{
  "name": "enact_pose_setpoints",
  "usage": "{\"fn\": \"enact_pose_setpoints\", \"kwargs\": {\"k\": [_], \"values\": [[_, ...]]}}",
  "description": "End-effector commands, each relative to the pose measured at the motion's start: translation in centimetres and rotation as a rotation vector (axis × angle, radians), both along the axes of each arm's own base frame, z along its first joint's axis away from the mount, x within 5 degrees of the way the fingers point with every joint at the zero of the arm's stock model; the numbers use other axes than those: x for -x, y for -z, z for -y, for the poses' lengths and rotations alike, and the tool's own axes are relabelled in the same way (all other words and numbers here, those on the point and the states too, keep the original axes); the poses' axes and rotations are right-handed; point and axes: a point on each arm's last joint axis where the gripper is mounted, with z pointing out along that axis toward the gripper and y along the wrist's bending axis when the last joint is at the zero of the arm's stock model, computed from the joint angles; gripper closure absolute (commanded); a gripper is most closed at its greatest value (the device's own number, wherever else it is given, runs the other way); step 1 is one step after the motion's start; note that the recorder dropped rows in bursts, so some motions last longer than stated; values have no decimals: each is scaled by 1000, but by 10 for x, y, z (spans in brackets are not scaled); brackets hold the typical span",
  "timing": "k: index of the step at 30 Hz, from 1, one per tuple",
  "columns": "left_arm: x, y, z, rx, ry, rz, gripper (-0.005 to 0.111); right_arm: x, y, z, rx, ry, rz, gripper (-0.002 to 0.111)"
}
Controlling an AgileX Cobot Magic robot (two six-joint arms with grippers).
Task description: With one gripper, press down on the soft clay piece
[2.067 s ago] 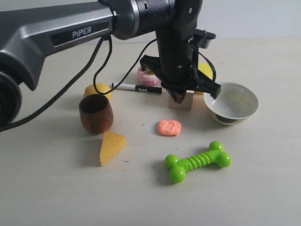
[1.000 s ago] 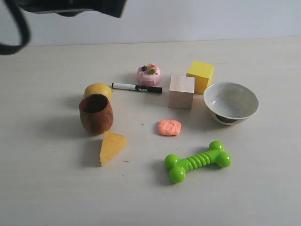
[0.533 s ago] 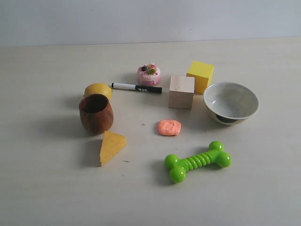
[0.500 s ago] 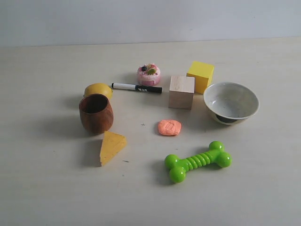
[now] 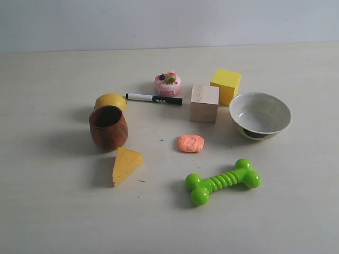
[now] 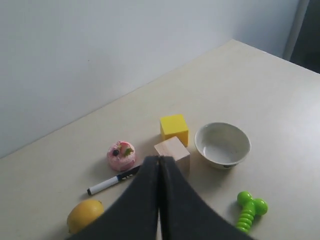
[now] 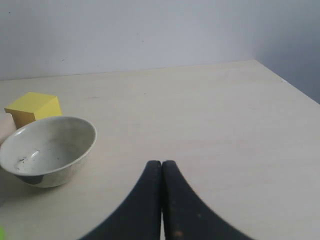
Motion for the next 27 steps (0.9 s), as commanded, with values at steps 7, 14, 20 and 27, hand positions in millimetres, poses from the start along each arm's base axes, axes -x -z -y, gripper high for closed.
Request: {"fn": "enact_pose_setpoints", "kwargs": {"k": [7, 14, 20, 27], "values": [[-11, 11, -81, 308, -392, 9, 107, 0, 0, 0, 0, -2, 16, 108], [34, 70, -132, 354, -693, 106, 107, 0, 0, 0, 0, -2, 14, 108], [62, 113, -142, 398, -787, 296, 107, 0, 0, 0, 0, -2, 14, 108], [67, 178, -142, 375, -813, 222, 107, 0, 0, 0, 0, -2, 14, 108]]}}
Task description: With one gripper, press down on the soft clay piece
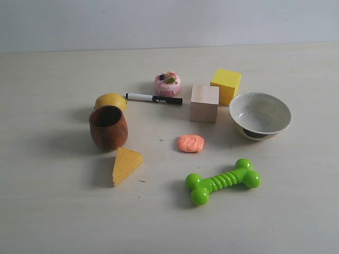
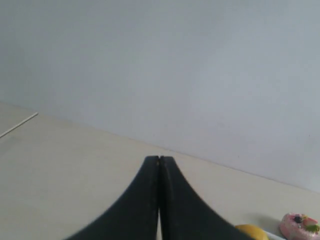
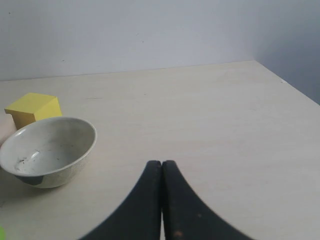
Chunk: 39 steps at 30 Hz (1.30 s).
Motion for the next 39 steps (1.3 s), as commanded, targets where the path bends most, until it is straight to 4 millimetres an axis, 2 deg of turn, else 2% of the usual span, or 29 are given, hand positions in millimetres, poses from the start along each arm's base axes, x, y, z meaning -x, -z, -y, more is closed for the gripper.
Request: {"fn": "enact_pose_setpoints", "kwargs": {"k": [1, 9, 15, 21, 39], "values": [[-1, 24, 0, 10, 0, -34, 107, 0, 0, 0, 0, -2, 14, 108], [4, 68, 1, -28, 5, -79, 107, 0, 0, 0, 0, -2, 14, 108], [6, 73, 0, -51, 4, -126, 107, 0, 0, 0, 0, -2, 14, 108], [8, 83, 1, -85, 32, -242, 107, 0, 0, 0, 0, -2, 12, 108], [8, 83, 3, -140, 70, -245, 107, 0, 0, 0, 0, -2, 12, 108]]}}
